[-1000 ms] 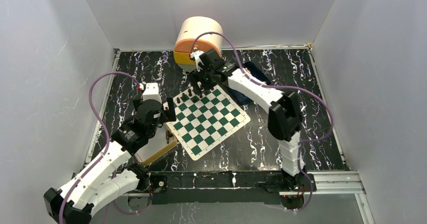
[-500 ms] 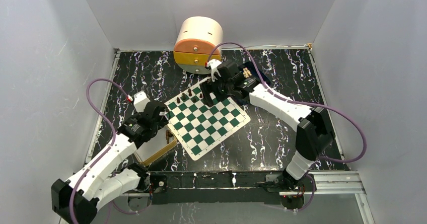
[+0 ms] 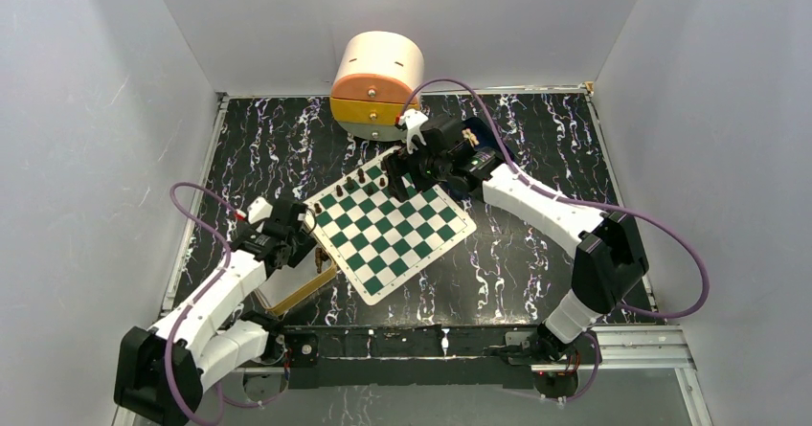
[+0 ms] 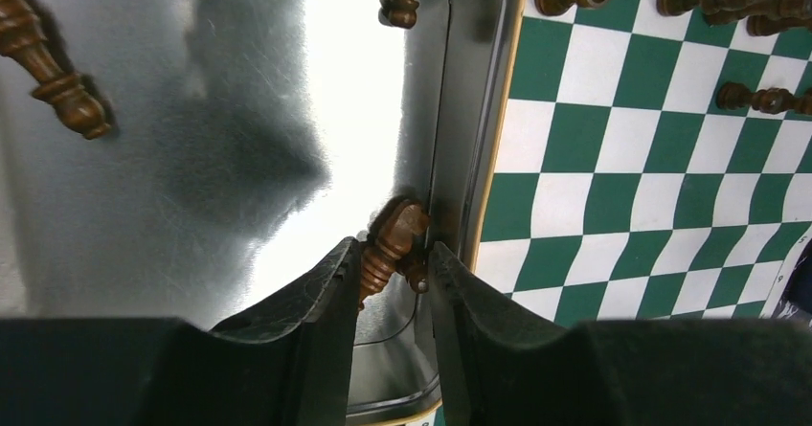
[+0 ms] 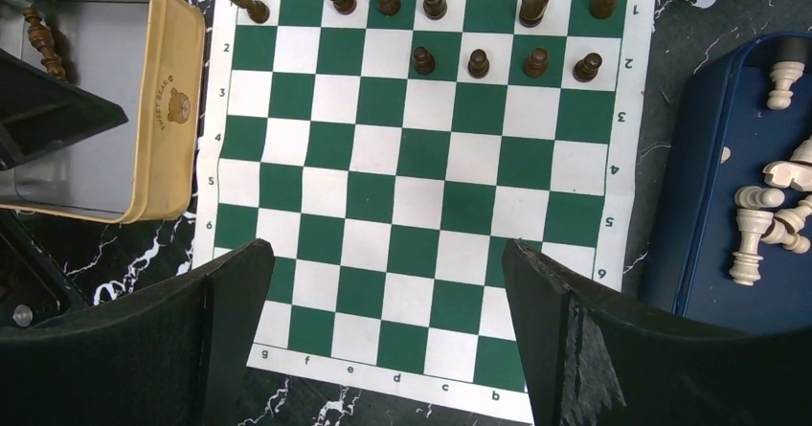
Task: Set up the chess pieces on the board
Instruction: Pick up the chess piece from the storage box.
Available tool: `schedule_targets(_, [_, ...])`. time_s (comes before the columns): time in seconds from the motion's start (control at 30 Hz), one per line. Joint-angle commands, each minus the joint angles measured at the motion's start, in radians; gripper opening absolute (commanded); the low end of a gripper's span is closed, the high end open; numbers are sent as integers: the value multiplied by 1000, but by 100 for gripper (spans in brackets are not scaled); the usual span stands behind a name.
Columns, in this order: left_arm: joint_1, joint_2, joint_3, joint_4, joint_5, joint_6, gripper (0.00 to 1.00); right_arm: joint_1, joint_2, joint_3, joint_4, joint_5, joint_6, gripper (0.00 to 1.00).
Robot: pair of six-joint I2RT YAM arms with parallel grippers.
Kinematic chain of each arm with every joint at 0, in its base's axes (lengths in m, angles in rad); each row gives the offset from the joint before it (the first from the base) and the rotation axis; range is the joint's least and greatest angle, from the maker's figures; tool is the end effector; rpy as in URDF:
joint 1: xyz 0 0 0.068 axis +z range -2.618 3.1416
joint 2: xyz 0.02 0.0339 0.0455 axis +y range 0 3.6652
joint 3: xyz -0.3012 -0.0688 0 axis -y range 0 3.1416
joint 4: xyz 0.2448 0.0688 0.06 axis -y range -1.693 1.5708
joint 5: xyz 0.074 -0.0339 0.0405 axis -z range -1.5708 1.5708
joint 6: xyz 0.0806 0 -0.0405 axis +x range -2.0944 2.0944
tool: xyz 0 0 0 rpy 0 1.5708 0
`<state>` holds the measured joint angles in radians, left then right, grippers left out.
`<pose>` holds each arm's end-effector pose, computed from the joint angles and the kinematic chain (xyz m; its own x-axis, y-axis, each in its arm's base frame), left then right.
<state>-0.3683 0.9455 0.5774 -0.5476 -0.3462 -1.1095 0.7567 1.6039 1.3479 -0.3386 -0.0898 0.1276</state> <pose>0.1824 -0.0411 0.2068 -0.4599 -0.7254 -0.5121 -0.5976 0.6794 -0.4258 0.2930 0.2866 0.3242 -0.4979 -0.2958 -0.8152 -0.6799 0.7166 0.1552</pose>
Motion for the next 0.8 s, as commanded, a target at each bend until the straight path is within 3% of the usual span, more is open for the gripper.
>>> schedule_targets(0.0, [5,42,-17,47,54,-27,33,-5,8,29,34,-5,2,99])
schedule_targets(0.4, [9,106,-79,107,133,-62,37,-5,66,82,-2,24,-4,99])
schedule_targets(0.6, [10,196,-42,15,61,-56,34,-6,74,91,-7,26,-6,99])
schedule_targets(0.77, [12,179,-5,-48,-41,-33,34,-7,70,87,-3,19,-2,99])
